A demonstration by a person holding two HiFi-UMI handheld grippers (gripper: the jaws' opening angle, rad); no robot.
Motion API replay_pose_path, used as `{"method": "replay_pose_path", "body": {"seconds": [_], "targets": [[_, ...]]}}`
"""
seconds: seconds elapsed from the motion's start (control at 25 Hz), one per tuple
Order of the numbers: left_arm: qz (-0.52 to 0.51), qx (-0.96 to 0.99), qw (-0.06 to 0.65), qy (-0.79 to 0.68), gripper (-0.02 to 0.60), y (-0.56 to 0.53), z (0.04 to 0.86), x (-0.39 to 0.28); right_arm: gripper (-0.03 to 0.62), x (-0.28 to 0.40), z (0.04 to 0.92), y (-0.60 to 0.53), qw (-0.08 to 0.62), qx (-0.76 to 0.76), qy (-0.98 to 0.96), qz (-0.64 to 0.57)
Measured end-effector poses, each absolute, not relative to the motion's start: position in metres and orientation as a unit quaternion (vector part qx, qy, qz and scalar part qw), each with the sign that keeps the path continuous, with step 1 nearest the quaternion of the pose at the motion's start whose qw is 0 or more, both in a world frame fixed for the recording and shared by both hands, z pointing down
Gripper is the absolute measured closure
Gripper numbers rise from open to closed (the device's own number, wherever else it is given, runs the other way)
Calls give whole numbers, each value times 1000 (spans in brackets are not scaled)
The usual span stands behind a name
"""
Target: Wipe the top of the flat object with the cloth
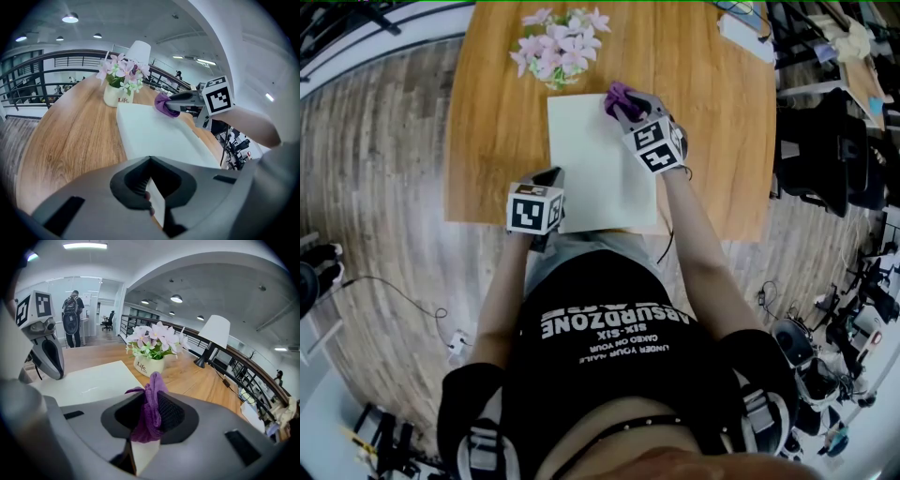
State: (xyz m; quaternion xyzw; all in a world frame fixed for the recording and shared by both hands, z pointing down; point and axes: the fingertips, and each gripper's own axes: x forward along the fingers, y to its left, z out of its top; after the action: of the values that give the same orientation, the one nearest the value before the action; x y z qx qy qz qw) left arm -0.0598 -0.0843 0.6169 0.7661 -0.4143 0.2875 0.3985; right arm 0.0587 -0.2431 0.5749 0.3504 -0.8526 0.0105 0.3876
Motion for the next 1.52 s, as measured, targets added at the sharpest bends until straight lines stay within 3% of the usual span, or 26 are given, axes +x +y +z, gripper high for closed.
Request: {"method": "replay_pose_path", "body": {"seconds": [0.52, 1.52], "targets": [[287, 768, 395, -414, 568, -84, 615, -60, 493, 25, 573, -233, 385, 302, -872, -6], [282, 766, 392, -425, 568, -84, 613, -60, 496, 27, 580, -189, 365, 287, -886, 3]]}}
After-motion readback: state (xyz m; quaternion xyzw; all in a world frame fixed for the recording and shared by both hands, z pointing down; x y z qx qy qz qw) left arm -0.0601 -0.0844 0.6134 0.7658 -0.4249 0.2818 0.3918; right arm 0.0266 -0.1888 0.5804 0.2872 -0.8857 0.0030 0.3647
